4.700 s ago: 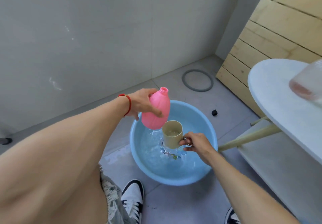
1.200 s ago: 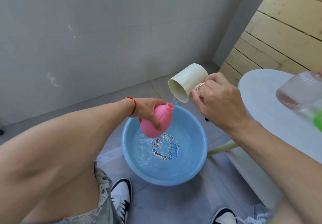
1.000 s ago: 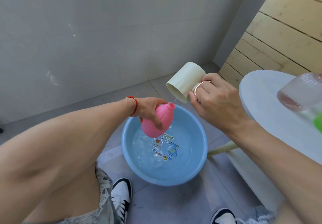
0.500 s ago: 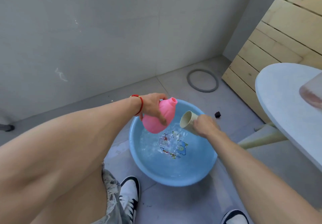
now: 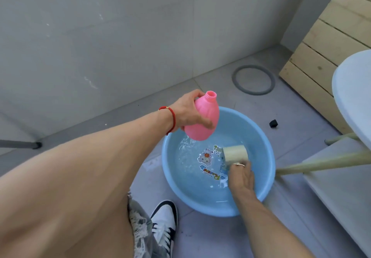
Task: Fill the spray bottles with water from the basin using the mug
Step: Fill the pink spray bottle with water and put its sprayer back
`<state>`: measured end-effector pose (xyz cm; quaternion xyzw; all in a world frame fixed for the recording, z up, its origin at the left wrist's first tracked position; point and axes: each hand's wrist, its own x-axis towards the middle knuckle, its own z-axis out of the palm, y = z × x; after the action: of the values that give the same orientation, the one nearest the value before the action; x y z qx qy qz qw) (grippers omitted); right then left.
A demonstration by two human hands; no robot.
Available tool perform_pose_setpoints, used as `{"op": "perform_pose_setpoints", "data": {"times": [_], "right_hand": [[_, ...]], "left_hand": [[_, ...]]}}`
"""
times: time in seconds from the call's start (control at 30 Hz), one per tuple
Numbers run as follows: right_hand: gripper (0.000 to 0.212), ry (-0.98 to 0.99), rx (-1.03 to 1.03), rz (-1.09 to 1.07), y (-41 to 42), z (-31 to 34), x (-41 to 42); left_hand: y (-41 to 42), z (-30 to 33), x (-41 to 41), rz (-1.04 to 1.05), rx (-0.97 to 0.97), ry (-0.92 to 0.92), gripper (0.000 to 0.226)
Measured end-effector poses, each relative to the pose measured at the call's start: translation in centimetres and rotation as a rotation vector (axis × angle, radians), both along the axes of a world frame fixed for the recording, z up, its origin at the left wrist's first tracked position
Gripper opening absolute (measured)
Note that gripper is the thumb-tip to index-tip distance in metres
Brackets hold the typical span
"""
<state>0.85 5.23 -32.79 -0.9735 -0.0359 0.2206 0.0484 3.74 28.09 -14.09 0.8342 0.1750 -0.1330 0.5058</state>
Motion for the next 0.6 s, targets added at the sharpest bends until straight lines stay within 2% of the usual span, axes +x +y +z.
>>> {"op": "perform_pose_setpoints", "data": {"times": [0.1, 0.23, 0.3, 0.37, 0.43, 0.5, 0.6], "right_hand": [[0.033, 0.092, 0.056, 0.143, 1.4, -0.7, -0.5], [0.027, 0.159, 0.224, 0.130, 3.6, -0.5, -1.3], [0.033, 0.185, 0.374, 0.041, 4.1, -0.9, -1.2], [0.042, 0.301, 0.609, -0.177, 4.2, -0.3, -0.8], [0.036, 0.393, 0.831, -0.349, 3.6, 0.7, -0.6], [0.032, 0.461, 0.956, -0.428, 2.9, 2.2, -0.7], [0.032, 0.447, 1.074, -0.474, 1.6, 4.6, -0.6]], "left_hand": [[0.0, 0.0, 0.0, 0.000, 0.010, 0.006, 0.076], [0.3, 0.0, 0.0, 0.001, 0.022, 0.001, 0.077], [0.5, 0.2, -0.1, -0.004, 0.031, -0.002, 0.076], [0.6, 0.5, -0.3, -0.015, 0.042, 0.000, 0.076], [0.9, 0.7, -0.6, -0.033, 0.058, 0.004, 0.076], [1.2, 1.0, -0.9, -0.044, 0.063, 0.010, 0.076], [1.7, 1.1, -1.6, -0.064, 0.068, 0.021, 0.076]]}}
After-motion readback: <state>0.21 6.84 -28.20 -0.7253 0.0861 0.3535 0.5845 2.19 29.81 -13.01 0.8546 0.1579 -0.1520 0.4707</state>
